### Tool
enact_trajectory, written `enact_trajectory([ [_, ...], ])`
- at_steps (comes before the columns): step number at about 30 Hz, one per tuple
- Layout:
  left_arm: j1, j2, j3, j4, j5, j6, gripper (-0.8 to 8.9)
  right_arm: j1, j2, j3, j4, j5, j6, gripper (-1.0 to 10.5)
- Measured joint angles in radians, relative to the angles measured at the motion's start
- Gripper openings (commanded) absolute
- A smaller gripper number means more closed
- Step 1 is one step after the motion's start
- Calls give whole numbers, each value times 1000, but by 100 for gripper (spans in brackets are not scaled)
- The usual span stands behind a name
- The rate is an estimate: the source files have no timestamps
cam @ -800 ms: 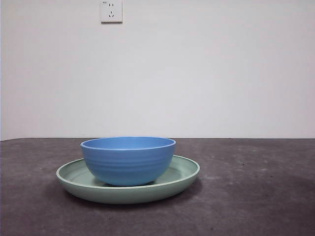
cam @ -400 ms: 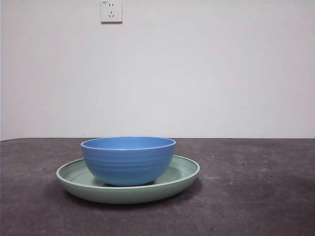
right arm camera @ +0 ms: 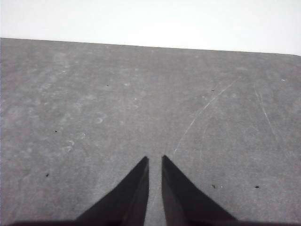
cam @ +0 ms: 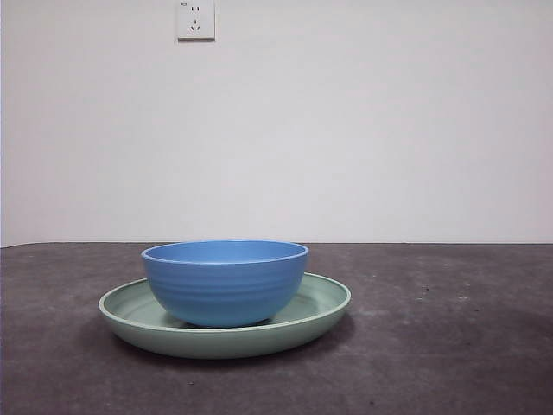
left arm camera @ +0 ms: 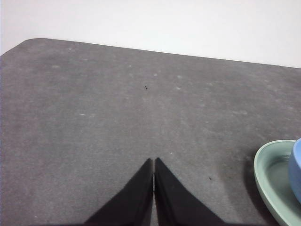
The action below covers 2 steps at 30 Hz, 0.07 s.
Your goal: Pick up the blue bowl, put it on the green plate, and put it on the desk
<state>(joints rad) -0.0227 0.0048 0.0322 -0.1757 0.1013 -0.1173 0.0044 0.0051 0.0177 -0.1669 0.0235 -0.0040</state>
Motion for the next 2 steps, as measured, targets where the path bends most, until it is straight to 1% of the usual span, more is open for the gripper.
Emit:
enact_trajectory([
  [2, 0, 0, 0, 0, 0, 0, 6, 0, 0, 0, 0, 0, 0, 40],
])
